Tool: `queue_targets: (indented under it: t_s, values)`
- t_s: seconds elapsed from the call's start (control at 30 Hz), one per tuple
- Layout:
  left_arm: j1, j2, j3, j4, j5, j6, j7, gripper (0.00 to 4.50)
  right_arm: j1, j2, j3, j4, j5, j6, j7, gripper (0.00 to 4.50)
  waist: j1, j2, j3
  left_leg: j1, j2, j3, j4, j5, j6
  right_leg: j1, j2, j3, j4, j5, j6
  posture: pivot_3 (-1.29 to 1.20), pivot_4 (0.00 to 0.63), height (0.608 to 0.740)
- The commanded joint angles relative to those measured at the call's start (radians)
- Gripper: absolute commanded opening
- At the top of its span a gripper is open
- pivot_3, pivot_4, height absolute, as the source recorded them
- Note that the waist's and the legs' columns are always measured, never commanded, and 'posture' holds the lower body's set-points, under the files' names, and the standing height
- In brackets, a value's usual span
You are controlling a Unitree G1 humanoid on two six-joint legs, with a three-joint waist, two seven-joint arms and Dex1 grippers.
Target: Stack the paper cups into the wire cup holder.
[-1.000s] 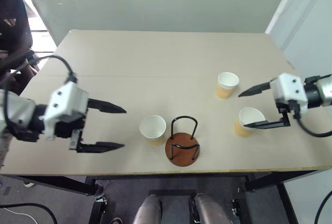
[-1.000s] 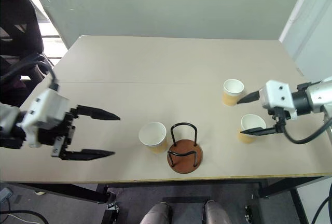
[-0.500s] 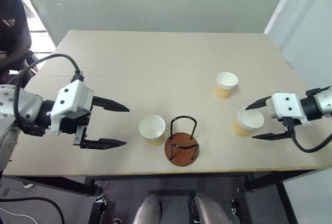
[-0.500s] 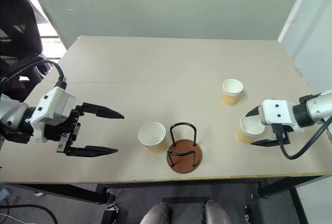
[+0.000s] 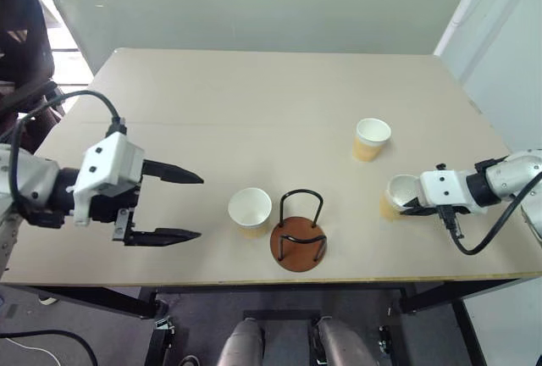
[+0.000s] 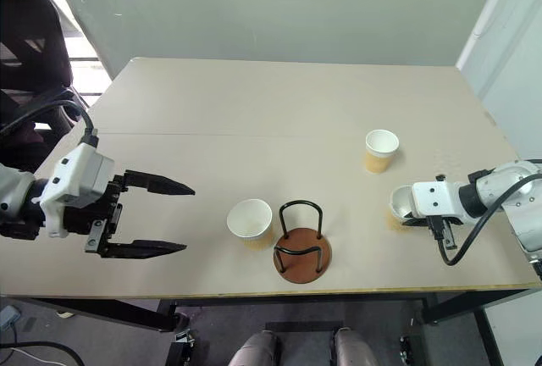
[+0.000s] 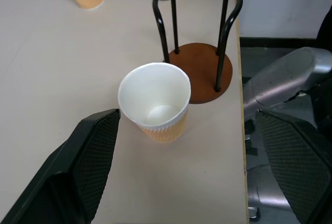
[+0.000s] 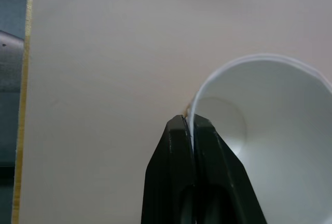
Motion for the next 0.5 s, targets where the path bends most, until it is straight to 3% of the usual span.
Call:
queue_targets:
  t_s: [0.03,0.3,0.5]
  values:
    - [0.006,0.013,0.041,-0.028,-0.009,0.004,0.007,4.50,-0.034,-0.010,-0.014,0.009,-0.003,-0.023,0.008,0.03,0.000,0.000,0.000,0.000,0.000,0.000,0.000,0.000,0.000,0.000,0.000,0.000,0.000,0.000,0.000,0.00,0.150,0.740]
    - [0.023,0.018,0.049,-0.004,0.014,-0.013,-0.002,4.50,-0.183,-0.051,-0.157,-0.106,0.300,0.124,0.161,0.03,-0.002,0.001,0.000,-0.001,0.000,0.001,0.000,0.000,0.000,-0.001,0.000,0.000,0.000,0.000,-0.001,0.00,0.150,0.740]
    - [0.010,0.010,0.008,0.017,0.041,-0.038,-0.001,4.50,-0.394,0.022,-0.213,-0.223,0.584,0.386,0.124,0.03,-0.005,0.000,0.000,0.000,0.000,0.000,-0.001,0.000,0.000,-0.001,0.002,0.000,0.000,-0.002,-0.003,0.00,0.150,0.740]
